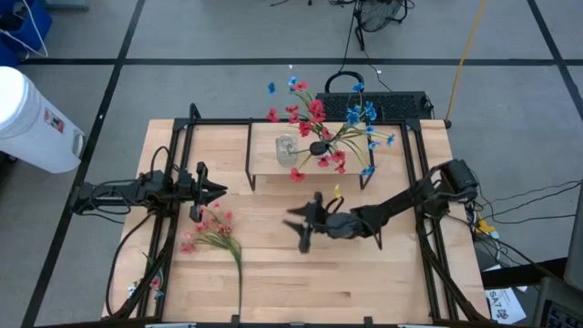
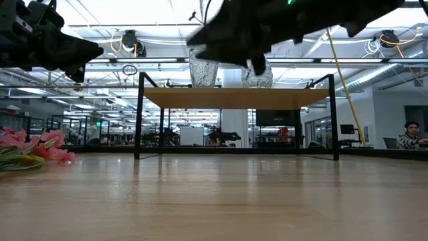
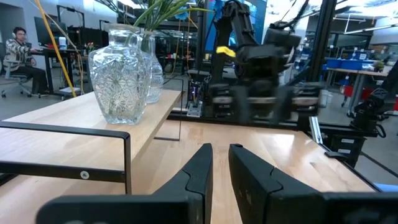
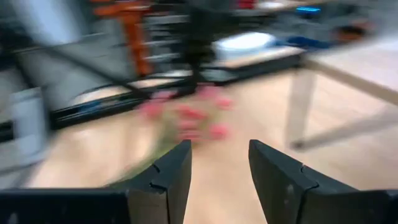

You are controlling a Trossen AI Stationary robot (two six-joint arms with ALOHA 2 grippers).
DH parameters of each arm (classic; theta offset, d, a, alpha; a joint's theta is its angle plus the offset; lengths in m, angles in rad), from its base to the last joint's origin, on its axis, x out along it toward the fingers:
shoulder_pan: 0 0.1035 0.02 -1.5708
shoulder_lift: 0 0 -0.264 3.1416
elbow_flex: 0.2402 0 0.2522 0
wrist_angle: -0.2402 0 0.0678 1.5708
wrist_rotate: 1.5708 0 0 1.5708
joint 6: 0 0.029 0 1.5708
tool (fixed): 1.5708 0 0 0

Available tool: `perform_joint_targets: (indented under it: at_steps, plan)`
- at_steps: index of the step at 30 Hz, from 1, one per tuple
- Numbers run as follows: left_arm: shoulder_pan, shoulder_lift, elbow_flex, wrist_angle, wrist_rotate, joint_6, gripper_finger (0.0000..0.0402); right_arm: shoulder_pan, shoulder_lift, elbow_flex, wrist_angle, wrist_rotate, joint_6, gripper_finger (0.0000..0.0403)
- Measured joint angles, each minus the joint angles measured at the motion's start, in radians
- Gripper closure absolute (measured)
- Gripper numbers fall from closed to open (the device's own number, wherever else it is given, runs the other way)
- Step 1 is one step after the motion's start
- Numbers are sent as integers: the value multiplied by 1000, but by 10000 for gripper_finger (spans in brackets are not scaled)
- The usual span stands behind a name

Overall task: Pick and place flowers into a vace then onto a shelf
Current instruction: Put the pink flowers into the left transparent vase on the shelf

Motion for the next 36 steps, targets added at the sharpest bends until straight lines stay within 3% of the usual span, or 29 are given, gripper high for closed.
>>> perform_joint_targets:
  at_steps: [2, 6, 10, 18, 36]
  plan:
    - [0, 0, 0, 0, 0, 0, 344, -14, 3, 0, -48, 56, 80, 252]
    - [0, 0, 0, 0, 0, 0, 344, -28, 1, 0, -29, 23, 138, 252]
    - [0, 0, 0, 0, 0, 0, 344, -20, 3, 0, 0, -10, 133, 252]
    - [0, 0, 0, 0, 0, 0, 344, -3, 58, 0, 23, 48, 181, 252]
    - [0, 0, 0, 0, 0, 0, 344, 3, 94, -1, 76, 23, 208, 252]
